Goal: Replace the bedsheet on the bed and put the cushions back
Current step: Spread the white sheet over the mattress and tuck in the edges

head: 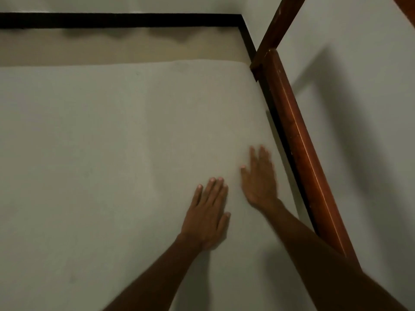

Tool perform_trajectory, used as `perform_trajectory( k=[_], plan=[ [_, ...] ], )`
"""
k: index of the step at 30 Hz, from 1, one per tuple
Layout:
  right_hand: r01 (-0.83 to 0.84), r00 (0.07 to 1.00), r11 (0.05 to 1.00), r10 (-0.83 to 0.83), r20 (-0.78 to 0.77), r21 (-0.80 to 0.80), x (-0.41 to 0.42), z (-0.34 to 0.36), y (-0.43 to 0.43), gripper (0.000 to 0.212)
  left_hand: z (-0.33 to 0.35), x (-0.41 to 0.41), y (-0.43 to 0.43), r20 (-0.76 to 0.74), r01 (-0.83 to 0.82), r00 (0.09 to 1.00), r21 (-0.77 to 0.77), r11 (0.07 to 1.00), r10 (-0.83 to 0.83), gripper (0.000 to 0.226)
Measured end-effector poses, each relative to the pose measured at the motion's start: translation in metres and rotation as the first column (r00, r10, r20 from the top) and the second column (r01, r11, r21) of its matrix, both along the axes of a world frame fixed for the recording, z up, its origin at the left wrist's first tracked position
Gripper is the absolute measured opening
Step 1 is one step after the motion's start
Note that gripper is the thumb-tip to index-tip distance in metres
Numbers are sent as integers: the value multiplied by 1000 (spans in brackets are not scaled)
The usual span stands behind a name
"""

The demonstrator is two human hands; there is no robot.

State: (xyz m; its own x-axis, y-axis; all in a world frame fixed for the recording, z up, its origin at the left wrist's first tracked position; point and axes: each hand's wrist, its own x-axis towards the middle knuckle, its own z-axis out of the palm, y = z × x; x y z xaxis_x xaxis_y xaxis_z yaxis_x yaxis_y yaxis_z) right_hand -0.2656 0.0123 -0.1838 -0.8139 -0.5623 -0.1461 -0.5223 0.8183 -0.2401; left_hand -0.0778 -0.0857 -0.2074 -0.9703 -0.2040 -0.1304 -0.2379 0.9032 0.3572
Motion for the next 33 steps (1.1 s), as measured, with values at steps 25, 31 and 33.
perform_trajectory(
  k=[25,31,33],
  plan=[
    [-240,971,970,240,-3,-32,76,-9,60,66,-1,-15,45,93,-198,976,-12,980,198,71],
    [411,912,906,-405,-70,103,88,-17,171,60,10,28,94,134,-39,990,34,999,34,78],
    [620,784,783,-621,5,49,92,-16,183,58,11,40,109,102,176,978,62,982,-182,77]
  ],
)
